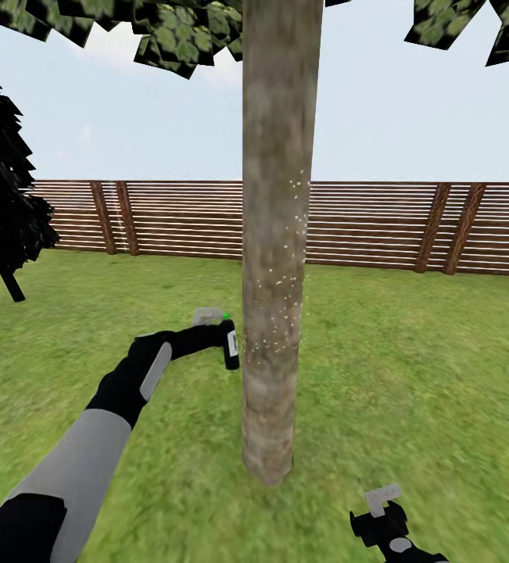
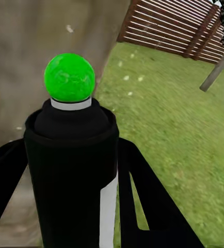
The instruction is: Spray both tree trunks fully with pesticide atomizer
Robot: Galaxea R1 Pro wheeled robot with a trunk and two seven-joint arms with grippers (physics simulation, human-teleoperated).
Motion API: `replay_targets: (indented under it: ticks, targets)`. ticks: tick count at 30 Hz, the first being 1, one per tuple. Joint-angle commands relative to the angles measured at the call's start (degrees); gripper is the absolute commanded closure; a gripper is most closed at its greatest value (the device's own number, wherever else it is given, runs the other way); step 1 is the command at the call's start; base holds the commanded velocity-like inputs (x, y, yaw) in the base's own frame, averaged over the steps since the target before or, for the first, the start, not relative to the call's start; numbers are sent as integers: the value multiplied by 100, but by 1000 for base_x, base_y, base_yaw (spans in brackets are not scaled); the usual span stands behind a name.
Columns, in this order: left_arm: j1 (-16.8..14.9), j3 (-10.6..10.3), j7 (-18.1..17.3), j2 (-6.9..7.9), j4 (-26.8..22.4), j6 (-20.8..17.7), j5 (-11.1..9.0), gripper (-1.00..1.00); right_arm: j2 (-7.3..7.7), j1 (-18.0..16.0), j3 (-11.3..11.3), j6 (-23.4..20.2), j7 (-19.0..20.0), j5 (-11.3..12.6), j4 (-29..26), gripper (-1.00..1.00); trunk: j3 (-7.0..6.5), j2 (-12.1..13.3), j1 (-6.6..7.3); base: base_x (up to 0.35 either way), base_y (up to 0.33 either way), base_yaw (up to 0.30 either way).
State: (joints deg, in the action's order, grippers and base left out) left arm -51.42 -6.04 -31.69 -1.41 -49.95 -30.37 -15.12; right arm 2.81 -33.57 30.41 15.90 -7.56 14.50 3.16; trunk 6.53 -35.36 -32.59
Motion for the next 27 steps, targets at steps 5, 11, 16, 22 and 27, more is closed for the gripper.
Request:
replay_targets:
  ticks: [5, 11, 16, 22, 27]
  targets:
    - [-26, -2, 16, 0, -462, -719, 9, 100, -6, 6, 0, -8, 2, 0, 0, -100, 0, 1, 0, 0, 0, 0]
    - [-769, 1, 343, 0, -1058, -2248, 14, 100, -25, 61, 8, -8, 17, -8, 9, -100, 0, 1, 0, 0, 0, 0]
    - [-1564, 6, 373, -3, -1155, -2585, 17, 100, -36, 94, 9, -16, 18, -9, 9, -100, 0, 1, 0, 0, 0, 0]
    - [-2345, 6, 374, -8, -911, -2619, 18, 100, -42, 97, 22, -17, 18, -214, 9, -100, 0, 1, 0, 0, 0, 0]
    - [-3160, 6, 374, -5, -326, -2625, 18, 100, -44, 129, 26, -17, 18, -244, 9, -100, 0, 1, 0, 0, 0, 0]
